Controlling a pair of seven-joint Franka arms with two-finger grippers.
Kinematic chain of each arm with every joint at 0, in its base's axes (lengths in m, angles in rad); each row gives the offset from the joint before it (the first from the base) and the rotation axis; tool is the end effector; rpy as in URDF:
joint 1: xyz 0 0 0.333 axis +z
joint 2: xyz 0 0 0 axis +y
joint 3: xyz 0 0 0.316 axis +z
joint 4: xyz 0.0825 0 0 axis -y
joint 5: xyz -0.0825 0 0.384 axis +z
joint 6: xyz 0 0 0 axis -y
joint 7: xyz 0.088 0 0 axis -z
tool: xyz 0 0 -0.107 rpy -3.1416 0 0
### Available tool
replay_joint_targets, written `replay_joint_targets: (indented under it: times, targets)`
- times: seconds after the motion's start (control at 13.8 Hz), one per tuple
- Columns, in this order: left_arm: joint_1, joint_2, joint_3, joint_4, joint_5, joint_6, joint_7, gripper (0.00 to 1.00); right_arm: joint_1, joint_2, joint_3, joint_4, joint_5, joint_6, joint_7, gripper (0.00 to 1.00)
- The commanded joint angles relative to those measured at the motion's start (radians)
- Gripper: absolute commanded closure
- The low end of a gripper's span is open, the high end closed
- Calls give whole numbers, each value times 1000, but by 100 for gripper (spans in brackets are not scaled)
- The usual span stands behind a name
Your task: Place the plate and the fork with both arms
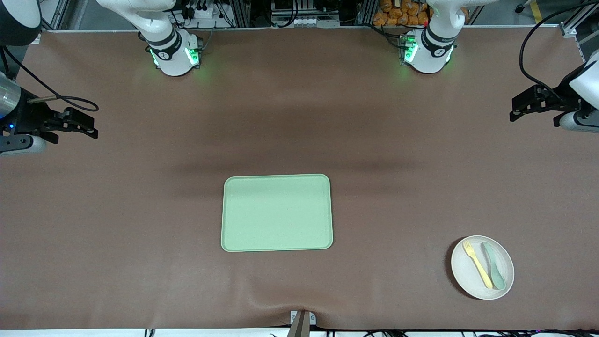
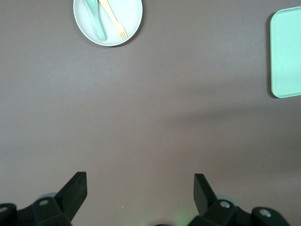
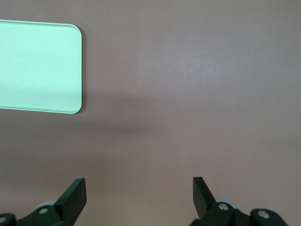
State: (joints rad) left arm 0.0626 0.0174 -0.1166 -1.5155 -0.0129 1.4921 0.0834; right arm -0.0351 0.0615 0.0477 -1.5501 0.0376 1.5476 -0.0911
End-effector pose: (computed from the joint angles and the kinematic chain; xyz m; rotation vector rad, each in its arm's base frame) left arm 0.5513 -0.0306 0.6341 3.1180 -0.2158 -0.0632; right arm 0.5697 0.0104 0.5978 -3.0930 -0.1600 0.0965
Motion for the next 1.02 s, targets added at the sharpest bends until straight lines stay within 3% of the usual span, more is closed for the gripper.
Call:
replay_joint_targets:
  times: [0.0, 0.51, 0.8, 0.94]
  targets:
    - [3, -4, -8, 11, 22, -15, 7, 0, -12, -9, 4, -8, 16, -7, 2, 0]
    - [23, 24, 3, 11, 5, -4, -94, 0, -8, -9, 4, -13, 16, -6, 2, 0]
    - [138, 166, 14, 17, -2, 13, -105, 0, -8, -8, 4, -13, 16, -6, -1, 0]
    - [204, 267, 15, 47, -9, 150, -105, 0, -6, -6, 4, -13, 16, -4, -1, 0]
